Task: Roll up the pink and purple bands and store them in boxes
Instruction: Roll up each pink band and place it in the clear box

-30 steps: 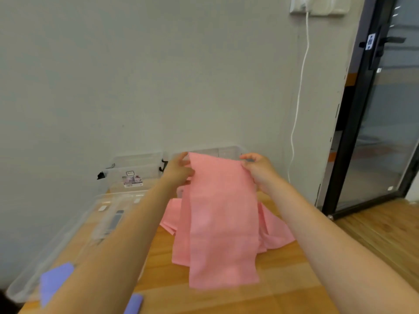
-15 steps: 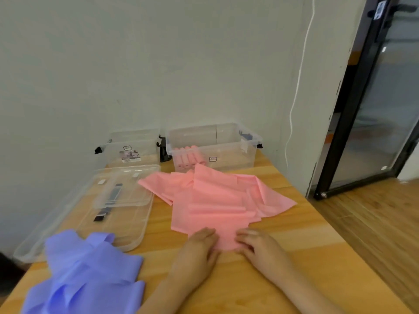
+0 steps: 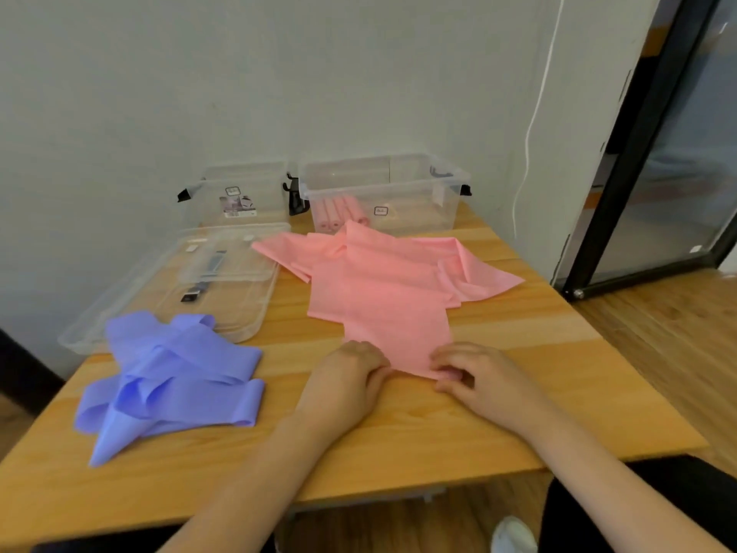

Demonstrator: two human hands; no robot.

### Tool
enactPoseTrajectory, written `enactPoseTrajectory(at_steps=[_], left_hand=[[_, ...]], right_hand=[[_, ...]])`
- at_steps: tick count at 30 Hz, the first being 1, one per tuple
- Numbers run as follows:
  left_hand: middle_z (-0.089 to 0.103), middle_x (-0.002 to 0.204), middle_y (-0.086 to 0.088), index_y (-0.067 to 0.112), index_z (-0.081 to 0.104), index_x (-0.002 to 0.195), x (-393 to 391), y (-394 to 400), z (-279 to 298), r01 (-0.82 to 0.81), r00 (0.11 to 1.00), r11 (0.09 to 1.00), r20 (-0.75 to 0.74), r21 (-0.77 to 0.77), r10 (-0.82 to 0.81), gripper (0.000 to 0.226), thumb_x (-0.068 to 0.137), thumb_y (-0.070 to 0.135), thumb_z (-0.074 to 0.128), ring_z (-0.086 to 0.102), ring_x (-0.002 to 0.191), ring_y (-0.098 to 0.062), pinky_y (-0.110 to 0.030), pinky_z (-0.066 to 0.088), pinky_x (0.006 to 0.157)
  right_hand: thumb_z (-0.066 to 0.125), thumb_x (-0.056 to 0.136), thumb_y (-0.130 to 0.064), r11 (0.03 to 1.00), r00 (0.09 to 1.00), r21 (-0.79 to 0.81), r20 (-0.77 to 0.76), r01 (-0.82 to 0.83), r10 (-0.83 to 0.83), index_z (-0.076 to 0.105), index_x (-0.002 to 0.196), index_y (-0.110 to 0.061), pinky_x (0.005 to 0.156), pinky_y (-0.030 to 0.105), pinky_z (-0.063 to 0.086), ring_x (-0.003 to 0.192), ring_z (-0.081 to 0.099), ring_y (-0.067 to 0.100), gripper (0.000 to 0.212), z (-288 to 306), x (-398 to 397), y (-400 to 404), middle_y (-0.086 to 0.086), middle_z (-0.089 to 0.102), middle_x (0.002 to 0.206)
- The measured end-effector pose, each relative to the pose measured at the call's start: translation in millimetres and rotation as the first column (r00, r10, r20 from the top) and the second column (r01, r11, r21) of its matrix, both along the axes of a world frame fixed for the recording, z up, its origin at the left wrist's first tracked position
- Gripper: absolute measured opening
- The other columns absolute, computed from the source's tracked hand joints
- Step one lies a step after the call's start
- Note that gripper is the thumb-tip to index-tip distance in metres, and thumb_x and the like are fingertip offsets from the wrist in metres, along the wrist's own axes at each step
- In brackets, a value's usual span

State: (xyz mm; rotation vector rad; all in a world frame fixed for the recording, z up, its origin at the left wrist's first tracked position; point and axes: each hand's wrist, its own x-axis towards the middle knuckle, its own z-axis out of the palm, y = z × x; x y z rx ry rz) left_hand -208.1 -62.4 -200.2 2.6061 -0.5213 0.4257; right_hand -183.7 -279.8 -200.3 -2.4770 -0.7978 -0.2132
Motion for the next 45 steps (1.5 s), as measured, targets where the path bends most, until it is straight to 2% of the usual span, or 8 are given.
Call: enactPoseTrajectory(at_steps=[5, 10, 14, 20, 25, 36, 40, 45], left_hand=[[0.063, 0.083, -0.003, 0.008, 0.073, 0.085, -6, 1, -1, -0.062, 0.997, 0.988, -0.044, -0.143, 0.056, 0.007, 0.081, 0.009, 0.067, 0.053, 0.075, -0.013, -0.015, 0.034, 0.068], [0.059, 0.076, 0.007, 0.012, 0.068, 0.083, -3, 4, 0, -0.136, 0.989, 0.978, -0.075, -0.161, 0.126, 0.005, 0.081, 0.009, 0.065, 0.05, 0.07, -0.01, -0.015, 0.031, 0.064], [0.059, 0.073, 0.004, 0.014, 0.063, 0.082, 0, 2, 0, -0.165, 0.984, 0.98, -0.091, -0.114, 0.155, 0.006, 0.08, 0.016, 0.068, 0.053, 0.068, -0.016, -0.024, 0.036, 0.063], [0.054, 0.072, 0.0, 0.013, 0.06, 0.07, 2, 9, 3, -0.086, 0.996, 0.996, 0.019, 0.028, 0.085, 0.01, 0.071, 0.01, 0.07, 0.054, 0.066, -0.023, -0.031, 0.042, 0.057], [0.062, 0.074, 0.005, 0.018, 0.073, 0.071, -3, 20, 5, 0.008, 1.0, 0.999, -0.019, 0.047, -0.007, 0.018, 0.066, 0.033, 0.065, 0.057, 0.066, -0.019, -0.031, 0.047, 0.057], [0.059, 0.088, 0.004, 0.02, 0.063, 0.101, -9, 23, 6, -0.115, 0.993, 0.993, -0.026, -0.024, 0.114, 0.019, 0.083, 0.017, 0.059, 0.051, 0.072, -0.015, -0.025, 0.041, 0.068], [0.061, 0.087, 0.006, 0.023, 0.073, 0.081, -9, 25, 6, -0.013, 1.0, 0.989, -0.004, 0.147, 0.014, 0.035, 0.075, 0.045, 0.046, 0.057, 0.076, -0.018, -0.034, 0.05, 0.062], [0.064, 0.073, 0.005, 0.018, 0.07, 0.075, -9, 23, 7, -0.041, 0.999, 0.998, -0.033, 0.05, 0.042, 0.027, 0.08, 0.034, 0.048, 0.057, 0.066, -0.018, -0.027, 0.045, 0.06]], right_hand=[[0.065, 0.083, -0.009, 1.0, 0.995, 0.029, 0.102, 0.002, -0.005, 0.07, 0.087, -0.011, 0.081, 0.022, 0.045, 0.088, 0.059, 0.012, 0.007, -4, -5, 4, -0.004, 0.066, 0.091], [0.059, 0.085, -0.006, 0.986, 0.993, 0.126, -0.07, 0.108, -0.1, 0.067, 0.084, -0.016, 0.072, 0.004, 0.036, 0.078, 0.053, 0.005, 0.013, -3, -6, 5, -0.01, 0.059, 0.081], [0.063, 0.079, -0.01, 0.94, 0.956, 0.198, -0.149, 0.278, -0.251, 0.054, 0.073, -0.024, 0.057, 0.018, 0.04, 0.062, 0.052, 0.006, 0.018, 1, -7, 6, -0.009, 0.055, 0.063], [0.069, 0.076, -0.01, 0.956, 0.963, 0.11, -0.021, 0.271, -0.27, 0.055, 0.073, -0.026, 0.066, 0.024, 0.045, 0.074, 0.051, 0.004, 0.022, -1, -13, 7, -0.012, 0.053, 0.079], [0.075, 0.073, -0.017, 0.987, 0.98, -0.025, 0.128, 0.157, -0.153, 0.071, 0.079, -0.021, 0.076, 0.032, 0.042, 0.089, 0.05, 0.008, 0.008, -6, -10, 4, -0.012, 0.058, 0.088], [0.074, 0.075, -0.018, 0.991, 0.981, -0.056, 0.162, 0.12, -0.11, 0.072, 0.08, -0.021, 0.075, 0.029, 0.04, 0.081, 0.058, 0.011, 0.006, -6, -9, 2, -0.012, 0.063, 0.082], [0.074, 0.075, -0.016, 0.991, 0.981, -0.066, 0.16, 0.118, -0.106, 0.072, 0.079, -0.02, 0.074, 0.032, 0.043, 0.081, 0.06, 0.013, 0.006, -5, -10, 3, -0.011, 0.064, 0.081], [0.064, 0.084, -0.01, 0.994, 0.991, -0.006, 0.075, 0.108, -0.107, 0.067, 0.08, -0.016, 0.078, 0.027, 0.042, 0.083, 0.054, 0.009, 0.008, -2, -10, 4, -0.013, 0.057, 0.081]])
